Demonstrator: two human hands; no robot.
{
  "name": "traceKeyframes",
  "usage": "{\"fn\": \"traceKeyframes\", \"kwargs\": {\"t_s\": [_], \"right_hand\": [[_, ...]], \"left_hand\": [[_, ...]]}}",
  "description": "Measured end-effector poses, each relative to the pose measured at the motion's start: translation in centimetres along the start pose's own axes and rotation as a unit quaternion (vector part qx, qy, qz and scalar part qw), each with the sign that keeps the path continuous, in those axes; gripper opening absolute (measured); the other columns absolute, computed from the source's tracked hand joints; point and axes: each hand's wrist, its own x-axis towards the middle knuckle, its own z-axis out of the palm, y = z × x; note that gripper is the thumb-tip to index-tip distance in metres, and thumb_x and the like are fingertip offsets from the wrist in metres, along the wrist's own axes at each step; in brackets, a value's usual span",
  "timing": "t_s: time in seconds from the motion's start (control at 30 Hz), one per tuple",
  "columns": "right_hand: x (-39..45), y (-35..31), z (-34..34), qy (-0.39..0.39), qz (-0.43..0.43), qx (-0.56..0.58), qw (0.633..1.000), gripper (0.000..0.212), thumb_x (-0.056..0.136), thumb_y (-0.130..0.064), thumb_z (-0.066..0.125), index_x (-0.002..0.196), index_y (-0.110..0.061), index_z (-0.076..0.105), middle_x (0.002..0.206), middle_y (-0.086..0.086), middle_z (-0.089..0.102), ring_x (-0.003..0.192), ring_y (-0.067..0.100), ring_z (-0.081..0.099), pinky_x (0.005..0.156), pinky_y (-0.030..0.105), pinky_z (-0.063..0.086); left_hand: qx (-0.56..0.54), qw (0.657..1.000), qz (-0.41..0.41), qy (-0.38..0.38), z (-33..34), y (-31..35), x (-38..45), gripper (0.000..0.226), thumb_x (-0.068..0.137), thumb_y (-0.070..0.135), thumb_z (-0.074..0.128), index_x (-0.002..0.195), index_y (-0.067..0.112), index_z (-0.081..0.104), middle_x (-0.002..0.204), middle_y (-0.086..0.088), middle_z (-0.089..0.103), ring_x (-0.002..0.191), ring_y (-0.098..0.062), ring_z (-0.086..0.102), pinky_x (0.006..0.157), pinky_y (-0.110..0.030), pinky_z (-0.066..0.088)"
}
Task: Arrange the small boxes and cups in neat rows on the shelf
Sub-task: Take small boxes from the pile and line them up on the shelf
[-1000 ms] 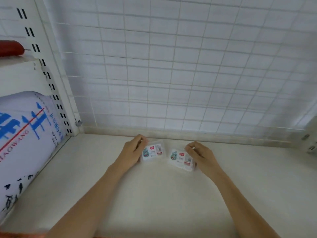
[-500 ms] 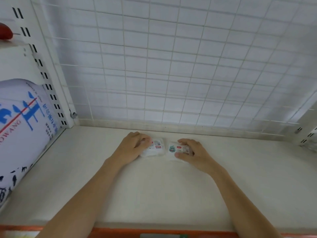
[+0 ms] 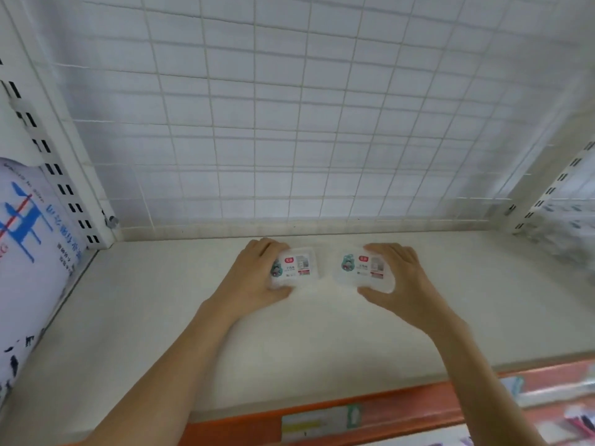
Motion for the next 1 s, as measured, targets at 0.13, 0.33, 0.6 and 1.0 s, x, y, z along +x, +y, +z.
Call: {"fn": "traceKeyframes", "kwargs": {"t_s": [0.13,0.33,0.6,1.0], "right_hand": [[-4.3,0.9,-2.6,0.059,0.021,-0.027,0.998,0.064,0.067,-0.029,0.079,0.124,-0.019,0.051,0.114,-0.014,0.046,0.103,0.008,0.035,0.086,0.018,0.029],[-11.5,2.4,-6.5,0.079,0.069,-0.056,0.993,0.063,0.065,-0.046,0.064,0.121,-0.023,0.050,0.111,-0.014,0.047,0.100,0.003,0.032,0.084,0.011,0.028],[-25.3,5.9,-12.3,0.103,0.187,-0.049,0.976,0.068,0.066,-0.049,0.067,0.126,-0.030,0.044,0.117,-0.013,0.045,0.108,0.007,0.035,0.087,0.011,0.028],[-44.9,11.6,-18.4,0.111,0.322,-0.056,0.938,0.070,0.070,-0.054,0.061,0.127,-0.043,0.023,0.118,-0.035,0.025,0.110,-0.004,0.025,0.089,0.002,0.021]], "left_hand": [[-0.026,0.998,0.059,-0.009,0.1,3.7,0.8,0.064,0.063,0.037,0.065,0.122,0.017,0.049,0.116,0.005,0.047,0.105,-0.009,0.036,0.087,-0.017,0.029],[-0.058,0.987,0.147,-0.040,2.2,11.0,0.4,0.061,0.061,0.043,0.058,0.117,0.024,0.044,0.112,0.006,0.049,0.103,-0.012,0.041,0.088,-0.018,0.035],[-0.116,0.970,0.195,-0.086,11.0,23.5,-1.8,0.063,0.058,0.052,0.059,0.114,0.029,0.039,0.108,0.002,0.052,0.097,-0.013,0.046,0.084,-0.026,0.039],[-0.211,0.941,0.172,-0.200,23.6,39.8,-5.1,0.066,0.060,0.056,0.059,0.118,0.029,0.045,0.114,0.020,0.040,0.111,-0.001,0.039,0.094,-0.014,0.034]]}}
